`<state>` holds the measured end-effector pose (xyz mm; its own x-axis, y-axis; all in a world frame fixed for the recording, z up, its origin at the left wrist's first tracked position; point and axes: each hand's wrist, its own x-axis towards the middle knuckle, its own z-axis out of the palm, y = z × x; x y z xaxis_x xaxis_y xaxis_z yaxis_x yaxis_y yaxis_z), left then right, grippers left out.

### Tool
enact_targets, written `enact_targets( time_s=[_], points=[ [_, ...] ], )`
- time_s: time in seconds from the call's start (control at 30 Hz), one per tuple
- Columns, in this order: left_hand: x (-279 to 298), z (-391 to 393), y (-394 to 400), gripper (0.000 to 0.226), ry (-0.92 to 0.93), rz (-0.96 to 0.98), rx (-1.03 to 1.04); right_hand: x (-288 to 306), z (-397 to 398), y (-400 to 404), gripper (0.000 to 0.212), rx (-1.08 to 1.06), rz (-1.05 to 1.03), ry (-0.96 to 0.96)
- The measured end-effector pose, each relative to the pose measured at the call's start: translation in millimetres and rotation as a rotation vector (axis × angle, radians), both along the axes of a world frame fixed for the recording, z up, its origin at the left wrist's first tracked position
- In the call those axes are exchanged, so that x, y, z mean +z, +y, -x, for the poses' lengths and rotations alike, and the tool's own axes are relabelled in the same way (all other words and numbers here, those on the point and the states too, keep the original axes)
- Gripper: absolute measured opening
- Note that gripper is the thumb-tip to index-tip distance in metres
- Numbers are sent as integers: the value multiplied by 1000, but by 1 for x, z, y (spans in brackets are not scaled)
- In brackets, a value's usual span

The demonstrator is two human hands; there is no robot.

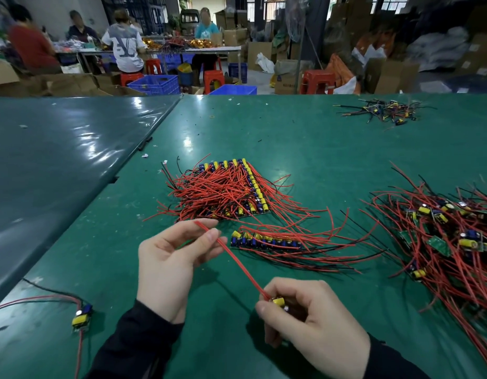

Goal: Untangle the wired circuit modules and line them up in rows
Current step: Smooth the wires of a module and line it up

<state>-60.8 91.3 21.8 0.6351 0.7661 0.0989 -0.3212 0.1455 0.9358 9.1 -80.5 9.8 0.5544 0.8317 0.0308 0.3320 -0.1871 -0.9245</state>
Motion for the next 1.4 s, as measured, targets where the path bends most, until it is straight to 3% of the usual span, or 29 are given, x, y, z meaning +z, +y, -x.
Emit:
enact_targets(
  time_s=[0.13,0.33,0.5,0.57,0.67,0.83,1.03,1.13,1.27,1.33,1.4],
  points=[
    [-1,0,0,10,3,-15,19,4,3,-2,16,46,17,-125],
    [2,2,2,13,-10,39,22,4,2,-3,13,65,16,-92],
    [4,2,8,15,-51,99,52,3,1,-2,46,64,-26,117],
    [4,2,7,12,-52,105,65,4,0,-3,38,96,-32,209],
    [3,2,7,12,-36,117,79,4,0,-3,19,124,-29,192],
    [0,1,11,13,-45,138,83,6,1,0,18,102,-57,260],
    [2,-5,-3,48,10,377,-183,8,-8,1,26,-14,-211,201],
    [-1,-2,-18,62,209,351,-480,12,-13,2,36,-159,-375,400],
    [-9,4,-40,44,327,88,-952,14,-17,1,29,-272,-465,501],
    [-10,5,-42,35,312,18,-973,14,-18,1,28,-293,-470,521],
    [-6,4,-37,18,327,31,-870,14,-20,1,35,-291,-457,555]
  ],
)
